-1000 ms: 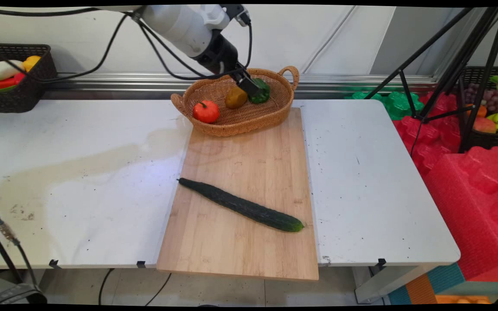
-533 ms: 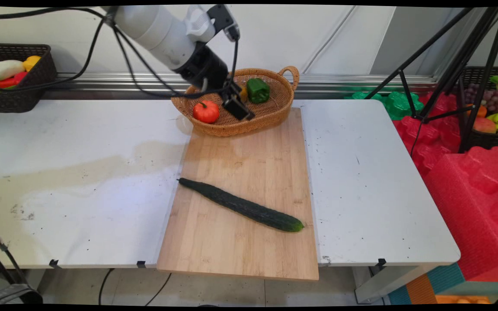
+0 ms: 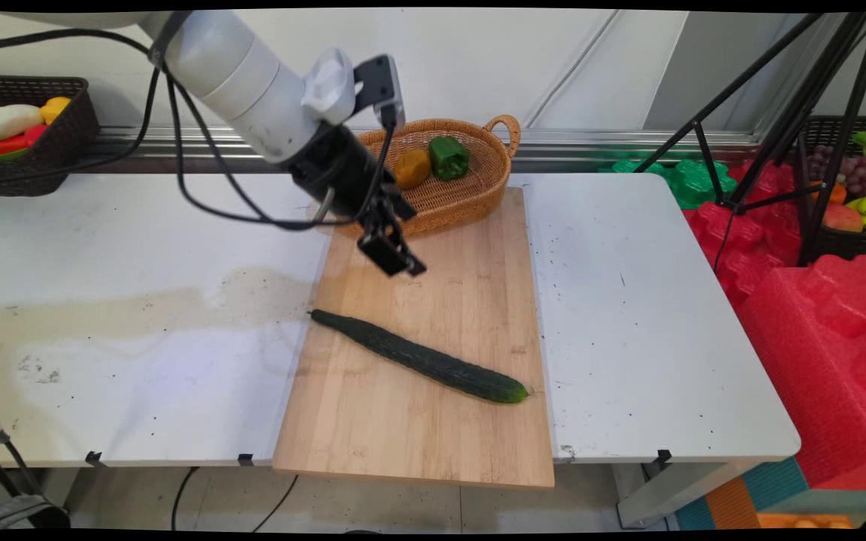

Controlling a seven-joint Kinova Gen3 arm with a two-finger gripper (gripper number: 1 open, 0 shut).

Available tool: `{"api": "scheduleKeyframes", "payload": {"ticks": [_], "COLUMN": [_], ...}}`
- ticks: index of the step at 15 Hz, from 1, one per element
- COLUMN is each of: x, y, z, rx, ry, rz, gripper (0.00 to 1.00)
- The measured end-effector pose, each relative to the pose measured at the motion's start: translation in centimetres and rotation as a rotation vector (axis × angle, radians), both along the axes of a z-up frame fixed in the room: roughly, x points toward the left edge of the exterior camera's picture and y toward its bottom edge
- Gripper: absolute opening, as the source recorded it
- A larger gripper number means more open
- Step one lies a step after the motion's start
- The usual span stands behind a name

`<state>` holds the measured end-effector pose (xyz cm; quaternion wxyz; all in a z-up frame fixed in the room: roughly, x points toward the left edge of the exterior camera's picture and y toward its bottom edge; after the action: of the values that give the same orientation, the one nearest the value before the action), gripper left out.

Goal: Pick up the cucumber from the cutting board

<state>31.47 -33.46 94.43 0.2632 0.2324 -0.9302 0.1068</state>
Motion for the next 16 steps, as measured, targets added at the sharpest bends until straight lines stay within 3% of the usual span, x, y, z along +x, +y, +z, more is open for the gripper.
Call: {"api": "scheduleKeyframes", "payload": {"ticks": [7, 16], "x": [-2.2, -4.8], "y": [2.2, 1.5], "z": [-2.9, -8.1], "rx": [0.057, 0.074], "ry": [-0.086, -0.171], "rz": [-0.144, -0.265], "gripper": [1.00, 1.00]}}
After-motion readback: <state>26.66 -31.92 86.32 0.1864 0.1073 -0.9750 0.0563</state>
